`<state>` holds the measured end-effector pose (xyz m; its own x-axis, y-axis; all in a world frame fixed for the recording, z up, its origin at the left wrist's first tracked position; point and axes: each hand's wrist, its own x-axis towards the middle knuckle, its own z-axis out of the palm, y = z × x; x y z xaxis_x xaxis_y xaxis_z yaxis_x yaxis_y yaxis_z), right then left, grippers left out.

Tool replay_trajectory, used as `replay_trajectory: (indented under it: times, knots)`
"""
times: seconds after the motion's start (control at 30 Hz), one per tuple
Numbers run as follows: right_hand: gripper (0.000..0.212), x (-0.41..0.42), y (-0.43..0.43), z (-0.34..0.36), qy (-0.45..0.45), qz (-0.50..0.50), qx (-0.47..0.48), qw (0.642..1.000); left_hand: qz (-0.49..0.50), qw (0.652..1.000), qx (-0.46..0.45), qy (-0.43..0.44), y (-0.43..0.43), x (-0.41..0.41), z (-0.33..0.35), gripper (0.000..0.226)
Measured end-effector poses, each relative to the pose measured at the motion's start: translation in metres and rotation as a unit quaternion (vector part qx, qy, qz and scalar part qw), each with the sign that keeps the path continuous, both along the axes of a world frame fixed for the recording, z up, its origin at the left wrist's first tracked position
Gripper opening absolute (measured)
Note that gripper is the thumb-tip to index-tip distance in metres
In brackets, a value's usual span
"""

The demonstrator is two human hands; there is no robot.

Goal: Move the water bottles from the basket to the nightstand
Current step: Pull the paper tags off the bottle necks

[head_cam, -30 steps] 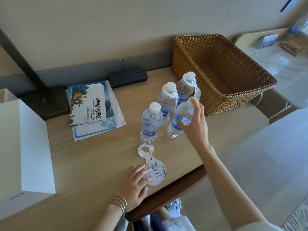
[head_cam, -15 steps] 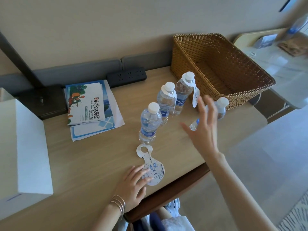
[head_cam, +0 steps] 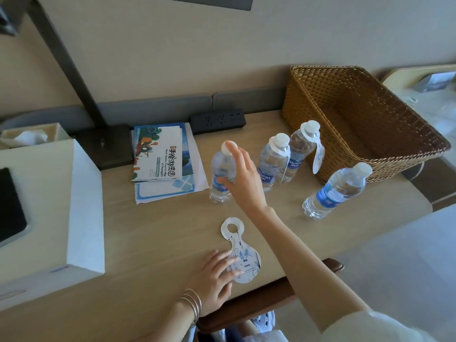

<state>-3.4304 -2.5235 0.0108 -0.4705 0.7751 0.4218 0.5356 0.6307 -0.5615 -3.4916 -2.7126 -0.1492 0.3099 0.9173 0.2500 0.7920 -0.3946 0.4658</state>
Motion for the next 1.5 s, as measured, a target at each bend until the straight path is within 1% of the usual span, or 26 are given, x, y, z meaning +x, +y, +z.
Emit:
replay_trajectory:
  times: [0.13, 0.2, 0.23, 0.3, 0.33, 0.37, 0.4, 0.47, 0.53, 0.63, 0.7, 0.77, 0.83, 0.93, 1.0, 1.07, 1.13, 1.2, 1.23, 1.27, 1.3, 1.37, 1.43, 1.5]
  knots:
    - [0.085, -0.02, 0.012, 0.002, -0.028, -0.004, -0.002, 1.0, 0.005, 1.0, 0.007, -0.007, 0.0, 0.001, 0.0, 0.036]
    - [0.086, -0.013, 0.014, 0.008, -0.06, -0.008, 0.031, 0.998, 0.003, 1.0, 0.01, -0.01, 0.001, 0.001, -0.001, 0.035]
    - [0.08, -0.004, 0.012, 0.012, -0.063, -0.016, 0.054, 0.996, 0.002, 1.0, 0.013, -0.01, 0.001, 0.001, -0.001, 0.035]
    - [0.054, 0.028, 0.003, 0.016, -0.034, -0.046, 0.106, 0.993, 0.001, 1.0, 0.021, -0.01, 0.001, 0.001, -0.001, 0.034]
    - [0.04, 0.048, -0.001, 0.015, -0.015, -0.075, 0.135, 0.988, 0.001, 1.0, 0.024, -0.011, 0.001, 0.002, -0.001, 0.034]
    - [0.03, 0.067, -0.004, 0.011, -0.008, -0.113, 0.152, 0.982, 0.002, 1.0, 0.026, -0.012, 0.001, 0.002, -0.002, 0.034]
    - [0.027, 0.084, -0.005, 0.005, -0.01, -0.151, 0.147, 0.977, 0.001, 1.0, 0.026, -0.012, 0.001, 0.002, -0.002, 0.035]
    - [0.034, 0.106, 0.003, -0.01, -0.028, -0.212, 0.081, 0.974, -0.001, 1.0, 0.026, -0.011, 0.002, 0.001, -0.003, 0.036]
    - [0.052, 0.113, 0.014, -0.019, -0.047, -0.231, 0.003, 0.972, -0.003, 1.0, 0.024, -0.006, 0.002, 0.0, -0.002, 0.036]
    - [0.074, 0.104, 0.033, -0.019, -0.046, -0.208, -0.067, 0.975, -0.002, 1.0, 0.016, 0.001, 0.002, 0.0, -0.001, 0.037]
    - [0.082, 0.092, 0.047, -0.017, -0.023, -0.188, -0.11, 0.976, -0.002, 1.0, 0.012, 0.001, 0.001, 0.0, 0.0, 0.037]
    - [0.08, 0.084, 0.056, -0.016, 0.007, -0.191, -0.131, 0.973, -0.002, 1.0, 0.011, -0.003, 0.001, 0.0, -0.001, 0.037]
    - [0.076, 0.08, 0.058, -0.018, 0.025, -0.218, -0.133, 0.967, 0.0, 1.0, 0.013, -0.004, 0.002, 0.0, 0.0, 0.036]
    - [0.074, 0.067, 0.047, -0.019, 0.043, -0.271, -0.081, 0.958, 0.0, 1.0, 0.014, 0.0, 0.001, 0.0, 0.0, 0.036]
    - [0.074, 0.051, 0.036, -0.019, 0.029, -0.313, -0.049, 0.948, 0.001, 1.0, 0.014, 0.002, 0.002, 0.0, -0.001, 0.036]
    - [0.076, 0.033, 0.027, -0.017, 0.015, -0.345, -0.052, 0.937, 0.0, 1.0, 0.014, 0.002, 0.002, 0.0, -0.002, 0.036]
    - [0.082, 0.026, 0.017, -0.018, 0.017, -0.344, -0.06, 0.937, -0.001, 1.0, 0.013, 0.001, 0.002, 0.0, -0.002, 0.037]
    - [0.083, 0.034, 0.008, -0.02, 0.032, -0.3, -0.044, 0.952, 0.0, 1.0, 0.01, -0.002, 0.001, 0.0, -0.002, 0.037]
    - [0.08, 0.043, 0.005, -0.02, 0.046, -0.267, -0.044, 0.962, 0.001, 1.0, 0.01, -0.004, 0.001, 0.0, -0.003, 0.036]
    - [0.075, 0.054, 0.004, -0.02, 0.07, -0.229, -0.068, 0.969, 0.001, 1.0, 0.011, -0.007, 0.001, 0.0, -0.003, 0.035]
    - [0.067, 0.066, 0.004, -0.02, 0.109, -0.197, -0.113, 0.968, 0.002, 1.0, 0.013, -0.009, 0.001, 0.001, -0.003, 0.034]
    - [0.054, 0.086, 0.01, -0.021, 0.166, -0.163, -0.206, 0.95, 0.003, 1.0, 0.015, -0.01, 0.001, 0.001, -0.004, 0.034]
    - [0.057, 0.099, 0.019, -0.021, 0.163, -0.167, -0.278, 0.932, 0.002, 1.0, 0.014, -0.007, 0.001, 0.0, -0.003, 0.035]
    - [0.05, 0.105, 0.027, -0.02, 0.154, -0.181, -0.337, 0.911, 0.0, 1.0, 0.012, -0.006, 0.001, 0.0, -0.002, 0.036]
